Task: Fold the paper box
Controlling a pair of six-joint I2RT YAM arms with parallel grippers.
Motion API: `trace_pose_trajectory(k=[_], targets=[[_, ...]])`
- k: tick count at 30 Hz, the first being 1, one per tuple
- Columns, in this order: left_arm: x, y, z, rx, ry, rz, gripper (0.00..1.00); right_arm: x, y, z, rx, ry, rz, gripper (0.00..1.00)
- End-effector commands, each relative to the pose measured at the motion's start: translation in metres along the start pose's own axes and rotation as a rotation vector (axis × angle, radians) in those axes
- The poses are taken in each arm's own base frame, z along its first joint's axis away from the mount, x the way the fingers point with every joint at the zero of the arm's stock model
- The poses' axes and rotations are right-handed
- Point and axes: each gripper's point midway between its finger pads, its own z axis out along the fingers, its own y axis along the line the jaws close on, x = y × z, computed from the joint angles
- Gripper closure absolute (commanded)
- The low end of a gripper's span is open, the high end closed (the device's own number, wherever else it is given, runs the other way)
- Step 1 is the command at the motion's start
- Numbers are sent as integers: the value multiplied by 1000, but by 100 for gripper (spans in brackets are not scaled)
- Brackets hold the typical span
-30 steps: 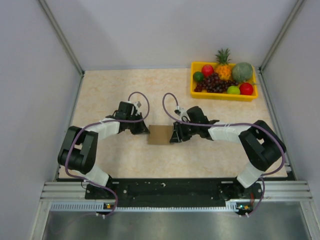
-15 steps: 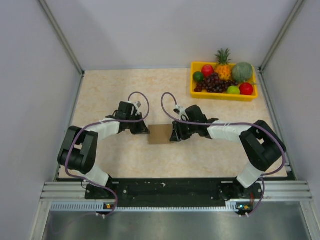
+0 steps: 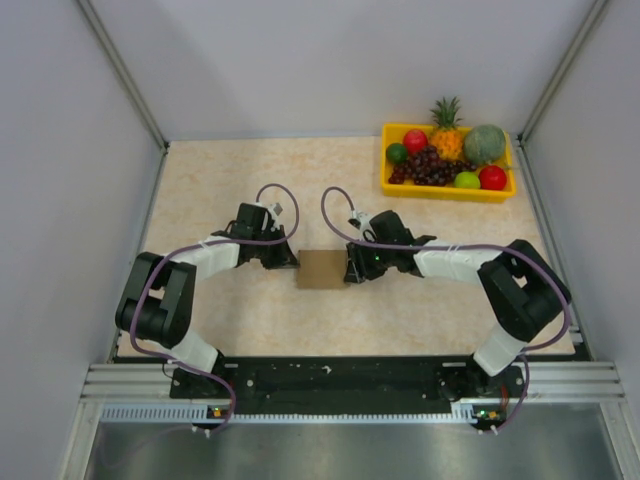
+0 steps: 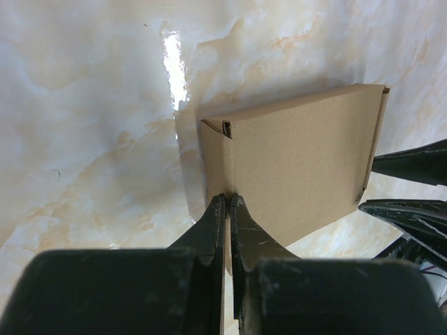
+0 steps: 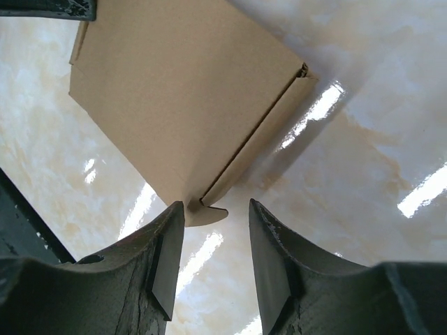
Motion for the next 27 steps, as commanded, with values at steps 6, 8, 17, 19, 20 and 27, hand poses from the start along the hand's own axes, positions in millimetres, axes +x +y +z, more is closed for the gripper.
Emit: trace_pose_trajectory(k=[6, 8, 17, 19, 20, 27], targets=[[3, 4, -4, -23, -4, 11, 100, -26, 8, -6, 23, -49, -50, 58], [4, 6, -4, -27, -3, 11, 100, -29, 16, -14, 6, -64, -55, 58], [4, 4, -4, -22, -3, 11, 100, -25, 27, -9, -36, -44, -25, 68], [4, 4, -4, -20, -2, 9, 100, -23, 25, -9, -30, -42, -19, 66], [3, 4, -4, -19, -5, 11, 100, -23, 25, -9, -30, -44, -20, 66], [2, 3, -4, -17, -8, 11, 100, -19, 24, -6, -31, -37, 1, 68]])
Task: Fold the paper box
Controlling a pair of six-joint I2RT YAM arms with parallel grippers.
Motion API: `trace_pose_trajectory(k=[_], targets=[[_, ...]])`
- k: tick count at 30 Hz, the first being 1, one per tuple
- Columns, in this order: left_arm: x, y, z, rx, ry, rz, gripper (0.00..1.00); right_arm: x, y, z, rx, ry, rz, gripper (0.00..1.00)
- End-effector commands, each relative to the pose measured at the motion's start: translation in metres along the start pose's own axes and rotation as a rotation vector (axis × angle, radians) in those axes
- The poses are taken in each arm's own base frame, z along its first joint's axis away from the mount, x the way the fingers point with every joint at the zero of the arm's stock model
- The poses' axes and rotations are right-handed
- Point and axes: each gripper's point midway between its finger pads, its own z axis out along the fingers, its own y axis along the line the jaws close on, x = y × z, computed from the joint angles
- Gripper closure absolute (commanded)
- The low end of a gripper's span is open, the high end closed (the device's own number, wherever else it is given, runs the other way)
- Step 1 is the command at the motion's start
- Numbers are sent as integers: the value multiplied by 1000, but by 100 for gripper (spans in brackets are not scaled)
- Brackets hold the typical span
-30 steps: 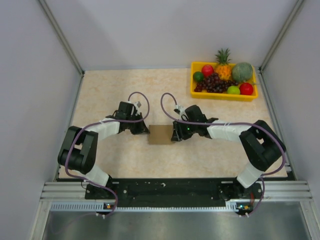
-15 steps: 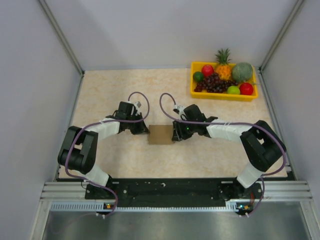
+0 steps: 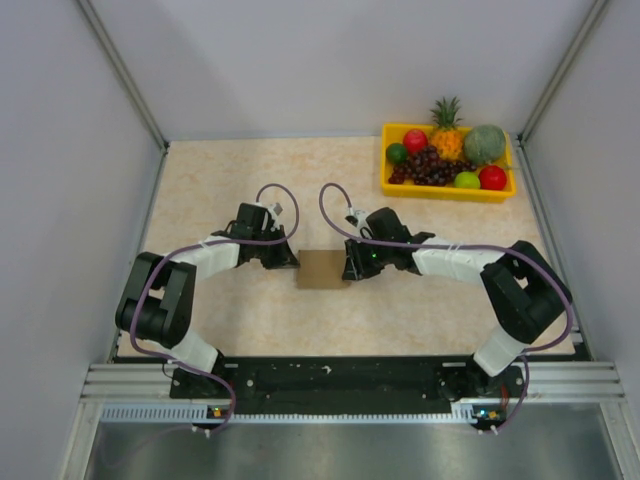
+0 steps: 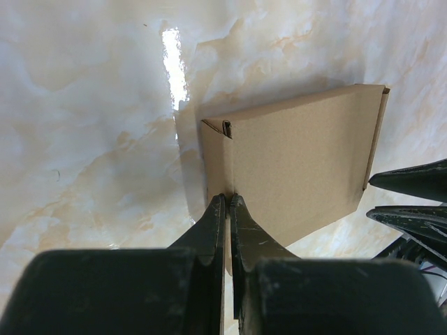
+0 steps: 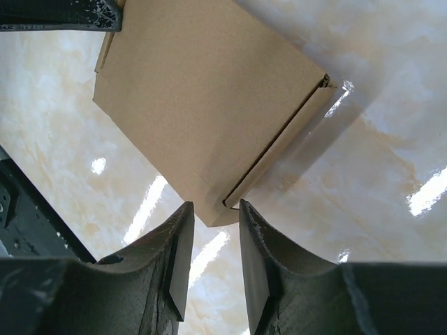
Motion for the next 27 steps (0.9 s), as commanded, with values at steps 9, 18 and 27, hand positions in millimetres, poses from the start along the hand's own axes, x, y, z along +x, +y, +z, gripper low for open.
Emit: trace_pose_trajectory(k=[9, 18, 27], targets=[[4, 3, -5, -13, -6, 8, 100, -2, 11, 6, -48, -34, 28, 71], [5, 4, -5, -15, -9, 6, 100, 2, 7, 1, -10, -38, 25, 68], [4, 2, -6, -9, -13, 4, 100, 6, 18, 8, -47, -26, 65, 71]])
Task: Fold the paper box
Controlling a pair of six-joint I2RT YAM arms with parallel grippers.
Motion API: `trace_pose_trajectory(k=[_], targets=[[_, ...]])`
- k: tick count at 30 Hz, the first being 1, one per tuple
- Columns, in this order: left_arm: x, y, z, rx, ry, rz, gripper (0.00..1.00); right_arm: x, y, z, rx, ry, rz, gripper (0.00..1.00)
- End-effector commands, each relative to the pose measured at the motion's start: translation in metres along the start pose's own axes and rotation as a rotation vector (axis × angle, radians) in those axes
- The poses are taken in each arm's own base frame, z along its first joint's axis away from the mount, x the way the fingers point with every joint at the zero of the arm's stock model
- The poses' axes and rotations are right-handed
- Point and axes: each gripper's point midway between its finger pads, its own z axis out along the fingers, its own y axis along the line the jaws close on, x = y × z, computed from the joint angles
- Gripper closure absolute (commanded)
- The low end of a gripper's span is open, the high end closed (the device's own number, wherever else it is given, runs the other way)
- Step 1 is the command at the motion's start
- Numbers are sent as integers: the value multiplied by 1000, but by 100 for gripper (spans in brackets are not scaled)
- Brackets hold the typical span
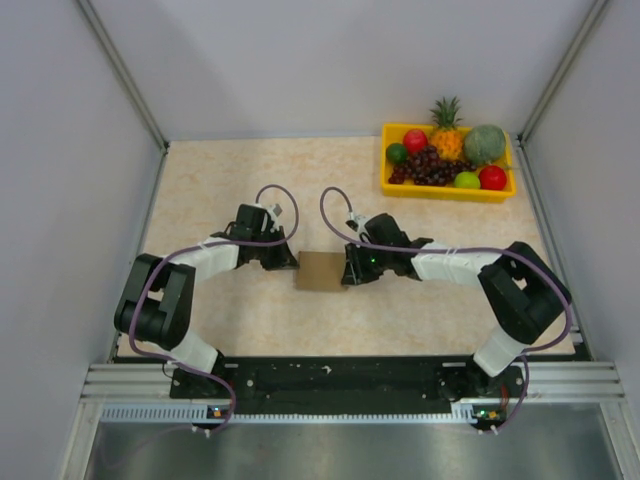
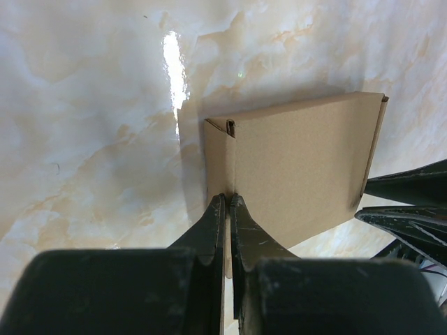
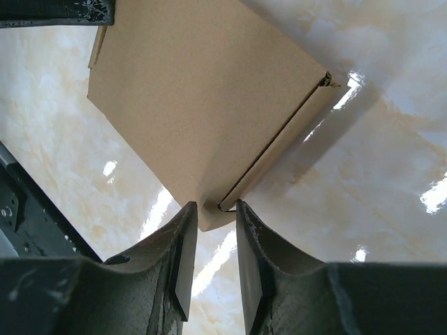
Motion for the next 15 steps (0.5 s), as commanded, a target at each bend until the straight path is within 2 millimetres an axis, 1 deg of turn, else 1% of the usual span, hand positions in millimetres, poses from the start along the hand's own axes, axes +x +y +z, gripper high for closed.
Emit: trace_pose_trajectory(k=[1, 3, 4, 7, 11, 12, 13, 14, 15], targets=[[2, 1, -4, -6, -8, 2, 100, -3, 14, 3, -43, -25, 27, 72], [3, 1, -3, -2, -7, -2, 100, 3, 13, 4, -40, -8, 71, 74], [6, 1, -2, 4, -1, -5, 100, 0, 15, 6, -55, -27, 79, 75], [8, 1, -2, 12, -1, -14, 100, 1, 20, 9, -87, -30, 137, 78], [13, 0, -3, 22, 5, -19, 100, 2, 21, 12, -103, -21, 202, 83], [16, 1, -2, 19, 9, -20, 100, 2, 23, 12, -116, -20, 232, 83], [16, 1, -3, 23, 8, -20, 100, 7, 23, 12, -141, -4, 256, 83], [16, 0, -3, 27, 5, -20, 100, 0, 27, 11, -172, -29, 262, 82], [20, 2, -3, 26, 13, -23, 100, -1, 29, 10, -192, -32, 304, 82]])
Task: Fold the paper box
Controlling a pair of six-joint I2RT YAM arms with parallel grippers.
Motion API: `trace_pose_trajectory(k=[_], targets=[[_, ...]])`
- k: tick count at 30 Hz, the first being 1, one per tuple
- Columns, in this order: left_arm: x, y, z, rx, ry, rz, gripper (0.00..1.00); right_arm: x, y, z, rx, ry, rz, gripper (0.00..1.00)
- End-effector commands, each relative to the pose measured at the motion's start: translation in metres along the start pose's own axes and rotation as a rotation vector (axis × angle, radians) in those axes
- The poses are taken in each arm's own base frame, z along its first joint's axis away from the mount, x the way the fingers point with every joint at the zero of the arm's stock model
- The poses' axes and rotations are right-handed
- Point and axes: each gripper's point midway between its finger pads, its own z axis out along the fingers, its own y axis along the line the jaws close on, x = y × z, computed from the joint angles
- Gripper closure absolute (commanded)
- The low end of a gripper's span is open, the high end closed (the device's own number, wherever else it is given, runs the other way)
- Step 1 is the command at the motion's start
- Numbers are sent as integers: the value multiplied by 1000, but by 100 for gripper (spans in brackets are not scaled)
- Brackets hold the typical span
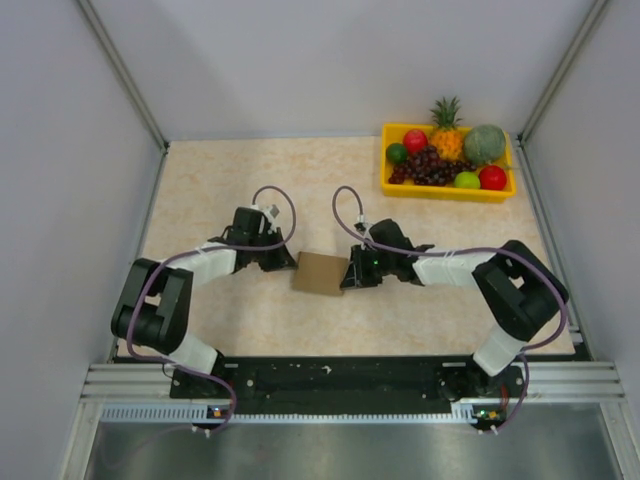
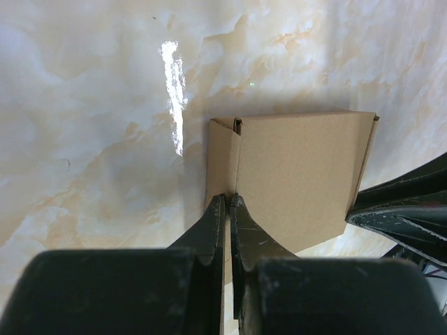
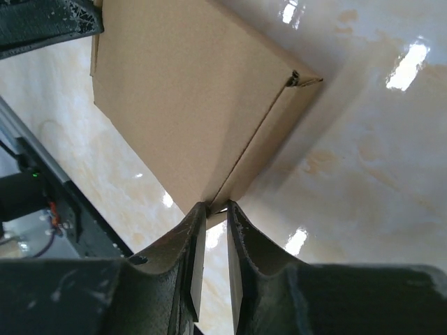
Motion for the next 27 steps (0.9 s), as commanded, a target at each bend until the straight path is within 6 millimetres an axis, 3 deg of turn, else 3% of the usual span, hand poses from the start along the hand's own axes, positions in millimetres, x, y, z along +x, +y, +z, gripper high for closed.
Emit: trace_pose_trajectory(k=[1, 8, 9, 18, 23, 27], targets=[[19, -1, -2, 16, 36, -27, 100, -4, 25, 3, -168, -12, 116, 81], [25, -7, -3, 40, 43, -30, 100, -5, 26, 8, -236, 6, 322, 79], [26, -7, -3, 42, 44, -32, 100, -12, 34, 6, -287, -19, 323, 80], [37, -11, -2, 58, 57, -31, 100, -11, 27, 6, -307, -24, 561, 78], [40, -15, -1, 73, 59, -32, 100, -13, 43, -1, -416, 9, 658, 76], [43, -22, -1, 88, 60, -27, 100, -12, 42, -3, -415, -5, 689, 75]])
